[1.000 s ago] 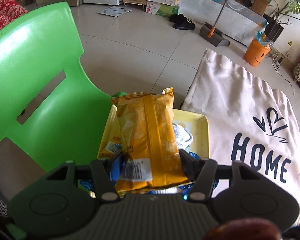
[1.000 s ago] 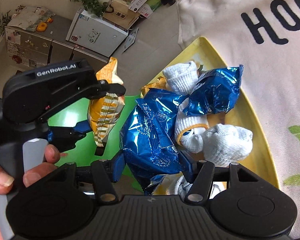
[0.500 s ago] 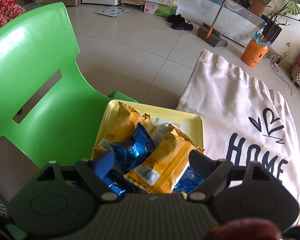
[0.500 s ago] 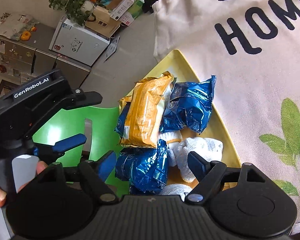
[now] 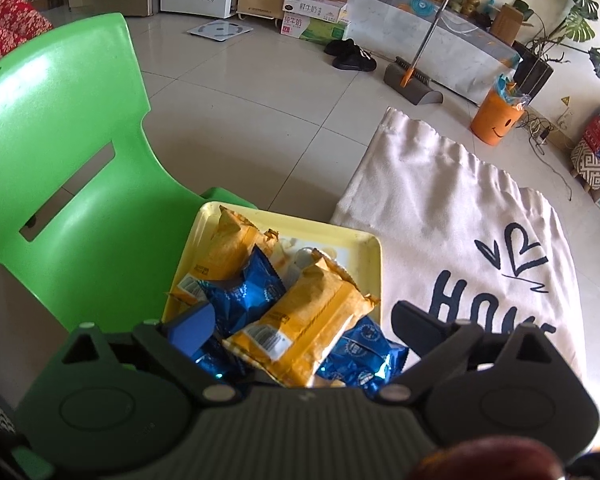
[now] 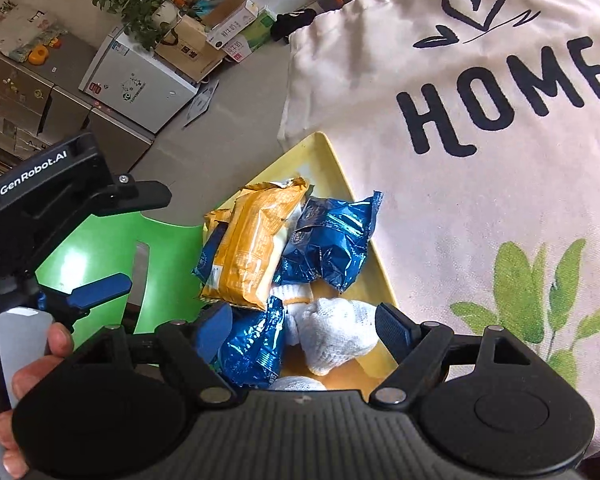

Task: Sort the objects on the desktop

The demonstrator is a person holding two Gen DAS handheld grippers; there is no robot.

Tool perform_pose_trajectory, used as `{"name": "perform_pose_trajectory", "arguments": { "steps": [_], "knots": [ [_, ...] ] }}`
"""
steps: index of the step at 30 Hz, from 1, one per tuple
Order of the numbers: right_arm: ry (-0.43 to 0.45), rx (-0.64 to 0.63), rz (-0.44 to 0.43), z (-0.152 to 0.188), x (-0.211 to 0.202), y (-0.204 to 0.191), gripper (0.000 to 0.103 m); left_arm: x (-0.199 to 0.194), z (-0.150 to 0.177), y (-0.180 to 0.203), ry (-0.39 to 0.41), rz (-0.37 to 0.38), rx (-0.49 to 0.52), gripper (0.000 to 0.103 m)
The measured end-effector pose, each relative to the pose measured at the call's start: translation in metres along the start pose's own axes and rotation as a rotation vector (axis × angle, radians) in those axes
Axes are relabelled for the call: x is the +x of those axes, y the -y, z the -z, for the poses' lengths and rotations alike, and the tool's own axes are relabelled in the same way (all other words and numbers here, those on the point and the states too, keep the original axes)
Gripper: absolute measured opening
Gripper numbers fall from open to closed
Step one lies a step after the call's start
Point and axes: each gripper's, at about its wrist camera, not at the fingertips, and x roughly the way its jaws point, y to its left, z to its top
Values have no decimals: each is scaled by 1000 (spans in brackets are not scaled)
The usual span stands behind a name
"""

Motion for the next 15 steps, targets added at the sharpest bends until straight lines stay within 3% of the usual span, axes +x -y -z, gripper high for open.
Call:
{"name": "perform_pose_trajectory", "arguments": {
  "steps": [10,15],
  "knots": [
    [-14,-165,117,-17,-32,-13,82,-6,8,16,22,-33,57,102],
    [18,-329,266,-35,-42,-11,89,-10,11,22,41,-55,74,102]
  ]
}}
